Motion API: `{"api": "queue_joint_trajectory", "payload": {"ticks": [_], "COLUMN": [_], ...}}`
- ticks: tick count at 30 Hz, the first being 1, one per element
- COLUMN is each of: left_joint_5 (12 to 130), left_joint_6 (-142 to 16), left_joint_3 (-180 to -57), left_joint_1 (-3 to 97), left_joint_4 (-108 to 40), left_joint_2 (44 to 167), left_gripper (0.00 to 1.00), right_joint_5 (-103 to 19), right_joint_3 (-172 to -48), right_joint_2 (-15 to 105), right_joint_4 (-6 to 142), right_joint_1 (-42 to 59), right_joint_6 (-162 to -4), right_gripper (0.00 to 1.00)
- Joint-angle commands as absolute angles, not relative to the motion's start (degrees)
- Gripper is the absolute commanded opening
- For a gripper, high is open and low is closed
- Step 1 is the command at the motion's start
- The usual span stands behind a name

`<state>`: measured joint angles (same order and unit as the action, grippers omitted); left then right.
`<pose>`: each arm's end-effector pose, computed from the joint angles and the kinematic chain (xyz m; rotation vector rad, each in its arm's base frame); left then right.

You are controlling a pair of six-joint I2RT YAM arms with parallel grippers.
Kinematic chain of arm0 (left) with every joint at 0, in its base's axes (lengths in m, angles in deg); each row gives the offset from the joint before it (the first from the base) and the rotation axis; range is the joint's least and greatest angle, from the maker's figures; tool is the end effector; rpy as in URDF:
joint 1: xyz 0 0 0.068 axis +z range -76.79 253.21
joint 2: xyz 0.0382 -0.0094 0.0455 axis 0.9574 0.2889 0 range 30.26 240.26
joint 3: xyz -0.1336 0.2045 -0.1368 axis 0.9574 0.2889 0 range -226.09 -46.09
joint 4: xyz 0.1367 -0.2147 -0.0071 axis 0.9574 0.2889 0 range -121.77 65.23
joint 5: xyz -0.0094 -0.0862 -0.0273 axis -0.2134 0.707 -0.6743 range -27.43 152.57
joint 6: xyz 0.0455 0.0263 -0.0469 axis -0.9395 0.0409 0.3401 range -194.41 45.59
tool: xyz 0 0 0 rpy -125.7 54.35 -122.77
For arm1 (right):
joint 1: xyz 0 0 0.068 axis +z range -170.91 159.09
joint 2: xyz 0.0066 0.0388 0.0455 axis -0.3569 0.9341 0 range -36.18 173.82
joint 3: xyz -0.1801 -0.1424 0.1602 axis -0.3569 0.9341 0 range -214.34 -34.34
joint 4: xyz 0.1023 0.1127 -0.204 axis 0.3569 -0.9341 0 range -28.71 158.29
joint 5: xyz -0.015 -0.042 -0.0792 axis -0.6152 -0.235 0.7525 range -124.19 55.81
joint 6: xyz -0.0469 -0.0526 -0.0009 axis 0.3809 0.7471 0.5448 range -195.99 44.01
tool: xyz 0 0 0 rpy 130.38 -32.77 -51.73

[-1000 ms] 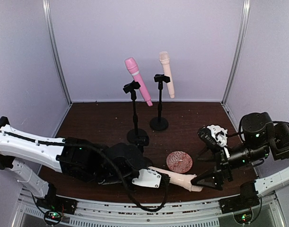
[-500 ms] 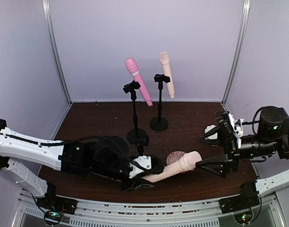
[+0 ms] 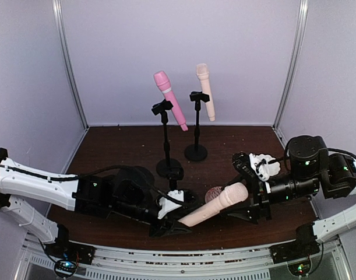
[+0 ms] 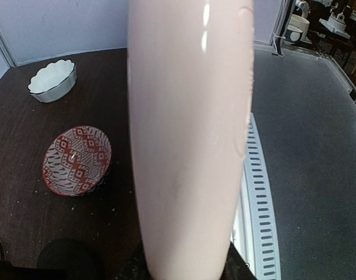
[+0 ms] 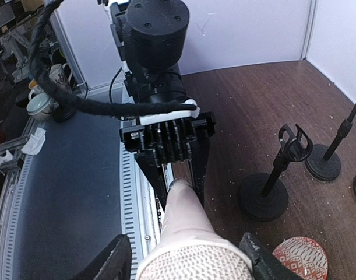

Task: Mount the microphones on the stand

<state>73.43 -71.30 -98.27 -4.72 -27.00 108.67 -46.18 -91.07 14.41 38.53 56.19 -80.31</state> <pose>0.0557 -0.3124 0.2609 1.4812 1.7353 -1.0020 0.0323 0.1947 0.3560 -1.3944 1.6431 1.0885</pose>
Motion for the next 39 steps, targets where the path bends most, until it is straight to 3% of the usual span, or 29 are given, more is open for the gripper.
{"api": "queue_joint_trajectory", "payload": {"ticks": [1,8,12,15,19,28,39], "left_joint_5": [73.3,72.9,68.4,61.7,51.3,30.1,24.7], "left_joint_6": [-70.1,-70.6,-71.2,-70.3,-65.6,-55.8,-59.6], "left_joint_3": [-97.8,-98.3,-97.2,-94.3,-88.8,-78.7,-76.8], "left_joint_1": [-4.0,-3.8,-3.8,-3.8,-3.8,-3.8,-3.8], "left_joint_4": [-32.0,-31.4,-31.9,-34.2,-39.5,-55.7,-79.2], "left_joint_2": [107.0,107.4,105.5,101.7,97.3,98.4,112.4], "left_gripper": [0.04,0.05,0.42,0.53,0.55,0.56,0.51], "right_joint_5": [-47.9,-47.8,-44.5,-41.1,-34.4,-12.8,-4.4], "right_joint_3": [-92.5,-92.9,-94.3,-95.8,-97.6,-95.1,-92.1], "right_joint_2": [15.3,15.7,14.2,11.5,6.9,0.1,-3.8], "right_joint_4": [39.7,39.8,37.5,35.4,33.4,33.3,34.5], "right_joint_1": [56.3,56.3,56.2,55.9,55.5,55.4,55.4], "right_joint_6": [-80.4,-81.6,-81.1,-80.4,-80.1,-80.7,-80.8], "right_gripper": [0.58,0.37,0.2,0.09,0.0,0.0,0.0]}}
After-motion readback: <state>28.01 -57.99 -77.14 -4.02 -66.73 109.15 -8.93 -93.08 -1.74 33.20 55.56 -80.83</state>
